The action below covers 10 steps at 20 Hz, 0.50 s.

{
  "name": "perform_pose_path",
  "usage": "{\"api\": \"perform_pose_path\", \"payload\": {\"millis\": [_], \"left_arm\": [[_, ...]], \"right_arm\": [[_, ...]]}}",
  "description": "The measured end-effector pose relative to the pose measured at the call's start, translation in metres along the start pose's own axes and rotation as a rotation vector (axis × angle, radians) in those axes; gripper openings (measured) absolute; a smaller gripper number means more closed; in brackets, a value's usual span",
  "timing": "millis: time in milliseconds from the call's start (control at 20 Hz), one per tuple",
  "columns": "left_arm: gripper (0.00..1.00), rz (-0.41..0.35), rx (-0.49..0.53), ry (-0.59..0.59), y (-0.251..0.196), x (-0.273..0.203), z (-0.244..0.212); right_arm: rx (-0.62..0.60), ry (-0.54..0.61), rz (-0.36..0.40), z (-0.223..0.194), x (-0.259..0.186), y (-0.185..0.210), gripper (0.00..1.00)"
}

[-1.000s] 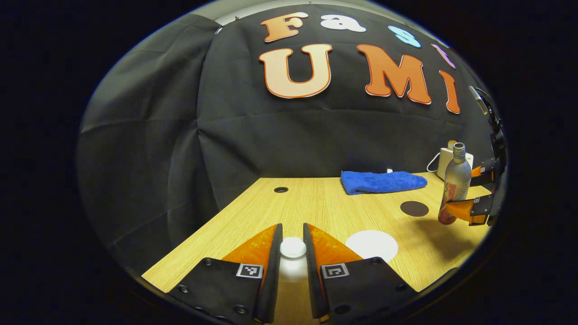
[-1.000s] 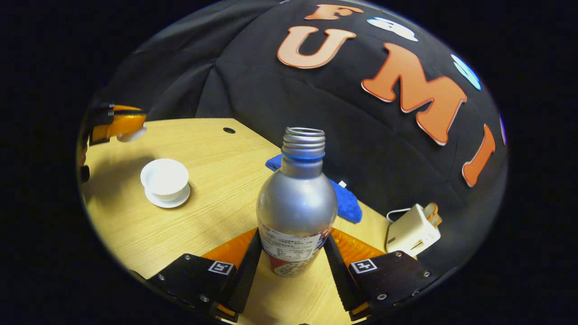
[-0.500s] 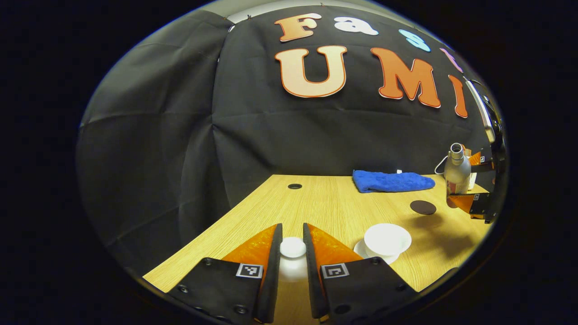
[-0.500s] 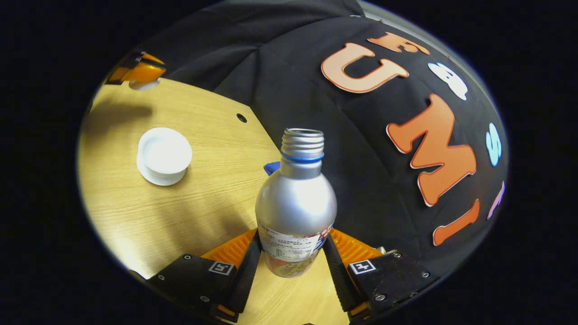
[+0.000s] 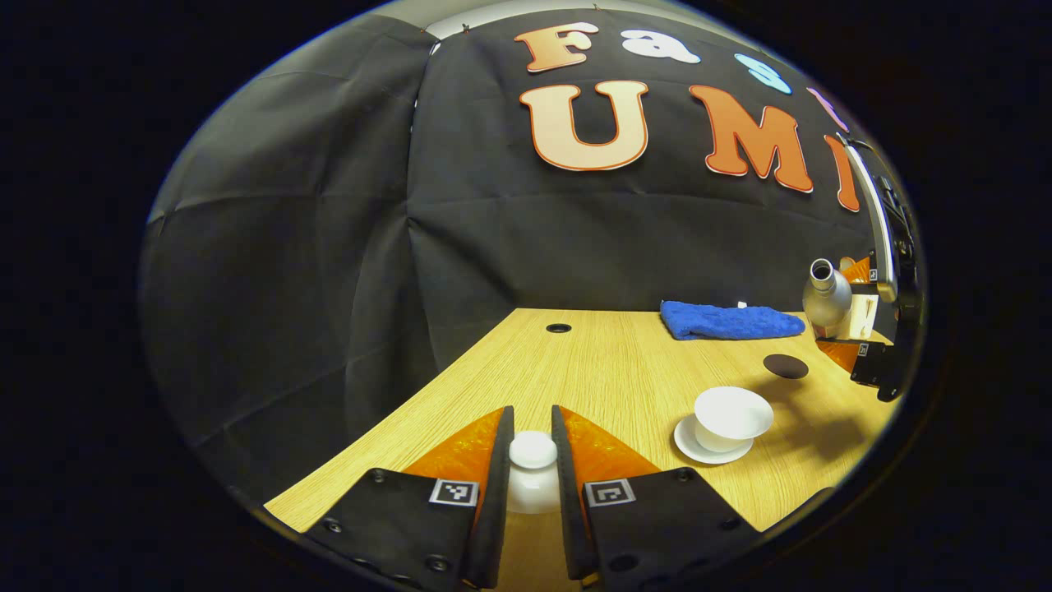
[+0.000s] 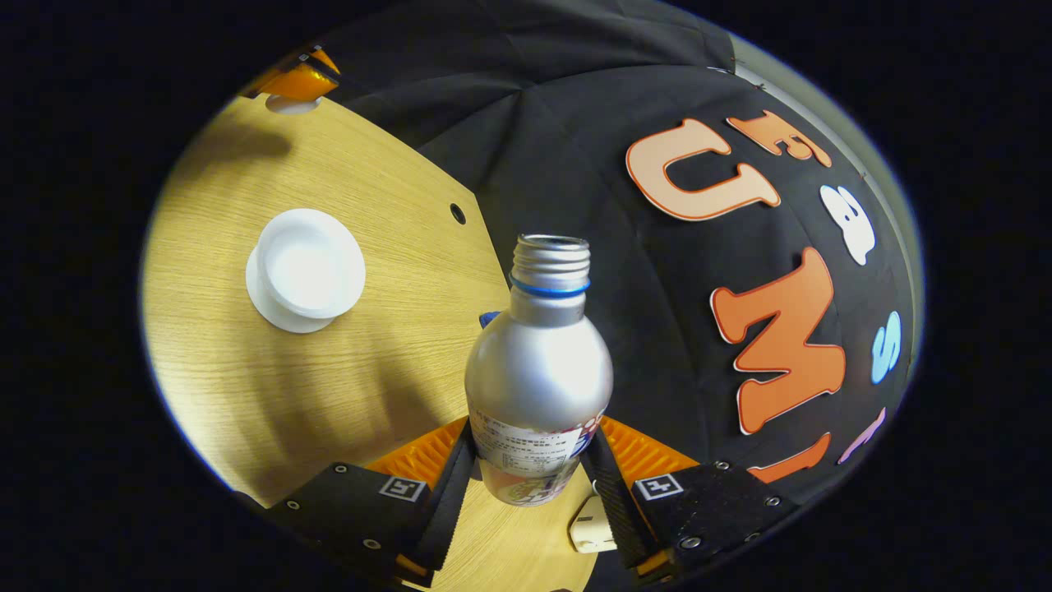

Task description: Open the teacup lid with one hand, grasp the water bottle and pour water into the teacup with the other hand; after pouring, place the water bottle on the coaster and then close the teacup lid.

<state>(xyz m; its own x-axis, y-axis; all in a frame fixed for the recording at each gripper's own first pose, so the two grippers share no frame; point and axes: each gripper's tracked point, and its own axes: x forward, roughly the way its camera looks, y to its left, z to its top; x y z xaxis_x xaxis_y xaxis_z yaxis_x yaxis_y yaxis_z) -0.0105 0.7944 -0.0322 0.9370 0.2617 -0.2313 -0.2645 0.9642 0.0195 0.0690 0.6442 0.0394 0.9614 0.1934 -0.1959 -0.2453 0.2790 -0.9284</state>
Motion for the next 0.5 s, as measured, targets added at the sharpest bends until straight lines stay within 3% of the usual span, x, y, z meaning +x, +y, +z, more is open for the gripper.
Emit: {"api": "perform_pose_path", "payload": {"millis": [50, 100, 350, 500], "left_arm": [[0.33, 0.001, -0.005, 0.001, 0.001, 0.0, -0.001], [0.38, 0.004, -0.008, 0.004, 0.002, 0.0, -0.003], [0.33, 0.013, -0.019, 0.016, 0.006, 0.0, -0.009], [0.33, 0.034, -0.012, 0.028, 0.011, -0.001, -0.016]], "right_arm": [[-0.038, -0.002, -0.027, 0.0, 0.0, -0.002, 0.77], [-0.07, -0.009, -0.043, 0.004, -0.001, 0.0, 0.77], [-0.155, -0.034, -0.054, 0.011, 0.007, 0.004, 0.77], [-0.233, -0.042, -0.108, 0.017, 0.007, 0.001, 0.77]]}}
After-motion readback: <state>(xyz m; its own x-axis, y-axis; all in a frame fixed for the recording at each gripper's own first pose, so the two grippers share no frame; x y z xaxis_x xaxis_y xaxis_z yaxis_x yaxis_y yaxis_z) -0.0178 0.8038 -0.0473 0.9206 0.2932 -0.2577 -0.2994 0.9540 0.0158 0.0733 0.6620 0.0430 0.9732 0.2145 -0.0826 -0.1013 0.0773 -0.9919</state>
